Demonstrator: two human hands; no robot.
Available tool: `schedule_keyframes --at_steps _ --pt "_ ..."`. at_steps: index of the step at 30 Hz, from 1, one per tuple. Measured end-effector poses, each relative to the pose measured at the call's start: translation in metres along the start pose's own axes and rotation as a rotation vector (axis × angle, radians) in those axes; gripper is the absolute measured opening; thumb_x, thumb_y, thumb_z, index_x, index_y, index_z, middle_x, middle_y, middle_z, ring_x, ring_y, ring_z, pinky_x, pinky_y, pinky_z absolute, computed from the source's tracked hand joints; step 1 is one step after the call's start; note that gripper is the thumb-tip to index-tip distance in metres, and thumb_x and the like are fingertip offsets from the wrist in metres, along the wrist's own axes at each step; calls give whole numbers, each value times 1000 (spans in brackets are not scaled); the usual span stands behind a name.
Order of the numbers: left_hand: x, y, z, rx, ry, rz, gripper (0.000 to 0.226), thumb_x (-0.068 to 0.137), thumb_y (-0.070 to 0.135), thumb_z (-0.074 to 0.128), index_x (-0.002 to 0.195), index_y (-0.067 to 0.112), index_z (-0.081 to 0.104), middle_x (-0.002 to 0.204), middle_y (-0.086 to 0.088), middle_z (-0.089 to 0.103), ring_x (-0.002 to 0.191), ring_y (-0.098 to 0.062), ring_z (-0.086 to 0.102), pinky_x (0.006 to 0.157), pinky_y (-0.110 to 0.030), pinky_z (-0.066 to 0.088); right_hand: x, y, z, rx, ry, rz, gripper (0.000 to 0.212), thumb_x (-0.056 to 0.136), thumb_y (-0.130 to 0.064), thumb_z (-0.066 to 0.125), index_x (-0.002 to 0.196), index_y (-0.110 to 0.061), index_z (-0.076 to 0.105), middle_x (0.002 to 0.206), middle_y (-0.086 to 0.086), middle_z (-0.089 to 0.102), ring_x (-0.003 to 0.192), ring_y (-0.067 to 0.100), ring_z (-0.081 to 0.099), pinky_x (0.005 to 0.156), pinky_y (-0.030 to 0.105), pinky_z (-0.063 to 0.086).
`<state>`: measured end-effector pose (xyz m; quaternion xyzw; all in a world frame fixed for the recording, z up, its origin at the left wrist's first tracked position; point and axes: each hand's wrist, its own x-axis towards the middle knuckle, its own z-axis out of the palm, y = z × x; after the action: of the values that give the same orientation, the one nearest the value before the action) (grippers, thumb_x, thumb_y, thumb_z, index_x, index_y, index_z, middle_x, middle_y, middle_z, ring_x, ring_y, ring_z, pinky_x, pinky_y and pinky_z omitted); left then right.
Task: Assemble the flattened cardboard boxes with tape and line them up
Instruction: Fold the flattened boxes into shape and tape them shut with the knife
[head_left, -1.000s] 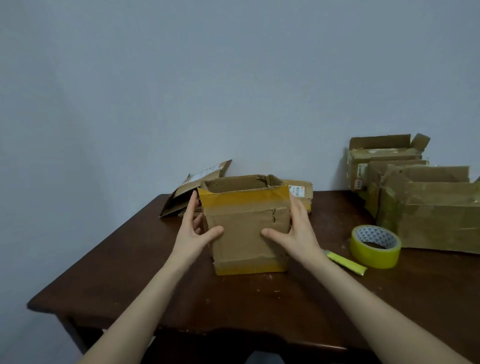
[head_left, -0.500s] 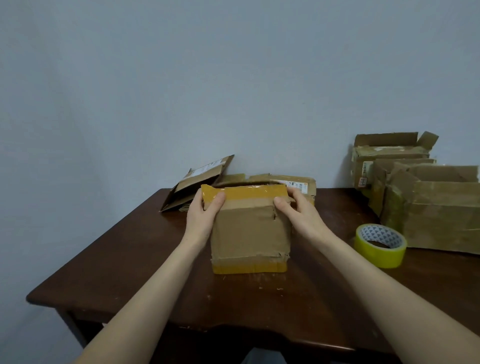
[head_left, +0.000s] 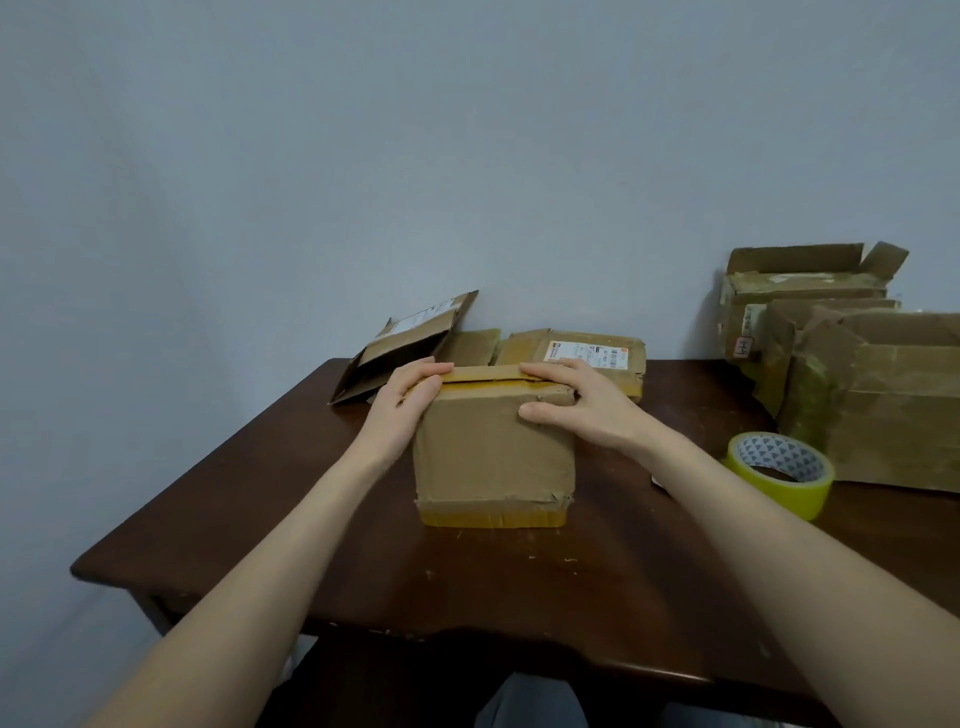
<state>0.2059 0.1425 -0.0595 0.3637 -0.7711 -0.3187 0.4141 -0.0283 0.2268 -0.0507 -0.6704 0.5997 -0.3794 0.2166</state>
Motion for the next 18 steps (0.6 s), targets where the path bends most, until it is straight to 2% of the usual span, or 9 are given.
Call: schedule_keyframes --at_steps 1,5,9,12,14,18 --pt "1 0 0 0 -9 -5 26 101 26 42 117 33 61 133 10 47 121 -1 40 93 -11 30 1 0 0 -14 7 -3 54 80 -50 69 131 -45 52 134 -2 40 129 16 37 103 28 31" --pt "9 7 6 14 -47 -1 25 100 28 43 118 34 60 136 8 47 126 -4 39 104 -25 31 3 2 -6 -33 91 -17 52 79 -44 73 128 -41 56 126 -3 40 123 14 39 99 24 31" --pt "17 6 19 2 -67 -3 31 101 31 42 128 31 57 149 9 35 136 -4 29 105 -23 22 2 9 -12 -22 46 41 52 84 -44 68 133 -40 52 140 -2 34 133 15 31 101 24 27" --pt "9 -13 24 -8 -100 -40 31 101 29 42 129 31 55 152 10 31 139 -5 25 106 -23 21 3 15 0 4 -17 53 51 89 -50 59 137 -36 50 152 -5 22 140 16 24 107 29 25" --pt "3 -21 31 -13 -86 -57 33 101 28 41 131 29 54 152 9 31 139 -5 25 106 -22 21 3 23 5 25 -11 59 50 91 -49 56 139 -34 49 154 -6 19 141 17 23 107 28 23" --pt "13 -15 35 146 -103 -5 32 100 28 44 130 30 55 150 9 34 138 -5 27 105 -23 21 1 34 0 -70 -39 88 53 91 -53 52 141 -36 45 157 -6 14 144 18 21 113 35 23"
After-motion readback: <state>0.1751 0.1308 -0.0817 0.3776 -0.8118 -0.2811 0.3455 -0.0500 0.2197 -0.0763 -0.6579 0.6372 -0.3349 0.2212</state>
